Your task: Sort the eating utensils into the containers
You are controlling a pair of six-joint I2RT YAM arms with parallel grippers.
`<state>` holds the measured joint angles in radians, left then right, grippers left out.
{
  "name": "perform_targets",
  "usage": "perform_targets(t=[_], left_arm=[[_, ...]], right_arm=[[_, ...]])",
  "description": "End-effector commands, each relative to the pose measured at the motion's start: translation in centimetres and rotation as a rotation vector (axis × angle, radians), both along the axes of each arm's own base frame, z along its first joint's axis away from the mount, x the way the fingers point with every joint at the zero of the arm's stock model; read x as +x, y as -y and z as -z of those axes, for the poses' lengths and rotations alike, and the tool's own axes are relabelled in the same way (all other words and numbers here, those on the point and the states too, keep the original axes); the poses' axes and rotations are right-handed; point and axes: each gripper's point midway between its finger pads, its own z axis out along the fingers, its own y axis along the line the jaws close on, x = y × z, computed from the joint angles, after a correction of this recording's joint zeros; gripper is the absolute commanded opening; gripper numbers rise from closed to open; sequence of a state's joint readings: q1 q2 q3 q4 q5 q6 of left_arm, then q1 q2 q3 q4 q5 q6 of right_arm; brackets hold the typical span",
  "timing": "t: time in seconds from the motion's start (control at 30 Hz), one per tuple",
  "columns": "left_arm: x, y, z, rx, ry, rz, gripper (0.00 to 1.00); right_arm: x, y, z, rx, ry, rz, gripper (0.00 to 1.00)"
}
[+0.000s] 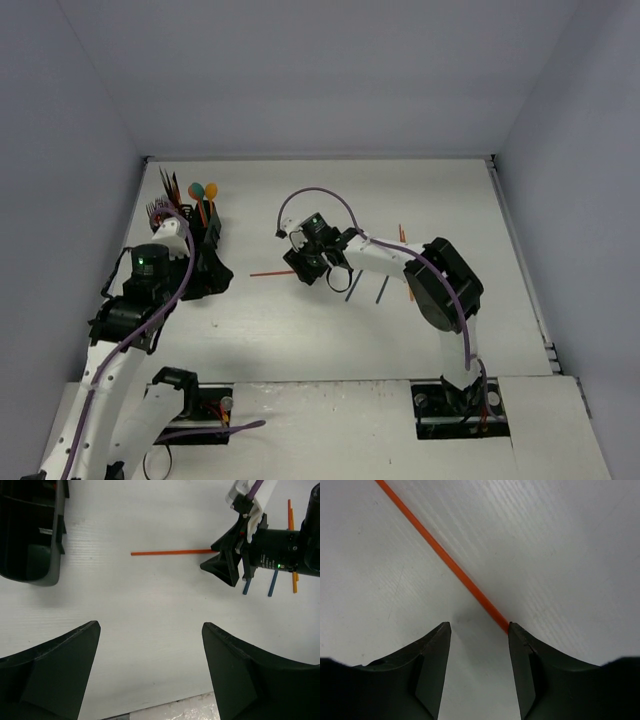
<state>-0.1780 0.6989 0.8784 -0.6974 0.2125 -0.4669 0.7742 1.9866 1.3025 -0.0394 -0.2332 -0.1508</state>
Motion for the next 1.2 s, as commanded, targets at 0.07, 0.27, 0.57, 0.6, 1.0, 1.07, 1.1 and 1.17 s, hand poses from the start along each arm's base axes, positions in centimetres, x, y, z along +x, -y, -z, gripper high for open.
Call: perform_targets(t=[0.07,0.27,0.57,0.6,1.0,1.07,1.1,1.17], left_arm=[[-0.2,0.9,-0.2,-0.067,0.009,0.011,0.80],[-0.3,1.0,0.4,-0.070,-0.005,0.013,0.80],[-0.4,1.8,0.5,-0.126,-0.032,0.015,0.80],[-0.3,1.9,0.3,-0.134,-0.031,0.019,0.80],[1.6,3.7,-1.8,-0.285,-0.002,0.001,0.80],[2.0,3.8,-2.5,-0.307,0.019,-0.005,0.80],[2.3,4.0,-3.1,-0.318,0.039,-0.004,0.79],[2.7,4.0,-3.8,-0.325,0.062,-0.009,0.77]], right_arm=[[0.8,-1.0,-0.3,-0.012,0.048,-0.018,0.38],[0.1,-0.8,0.6,-0.033,0.032,-0.024,0.17],[-2.7,-1.5,-1.8,0.000,0.055,-0.047,0.00],[-3.2,-2.0,-3.1,0.022,0.071,-0.053,0.00],[-8.2,-5.6,-15.2,0.269,0.249,-0.034,0.00],[-8.8,-6.2,-16.4,0.300,0.266,-0.037,0.00],[-8.9,-6.4,-17.0,0.314,0.277,-0.039,0.00],[-9.3,-6.8,-17.8,0.337,0.284,-0.039,0.00]])
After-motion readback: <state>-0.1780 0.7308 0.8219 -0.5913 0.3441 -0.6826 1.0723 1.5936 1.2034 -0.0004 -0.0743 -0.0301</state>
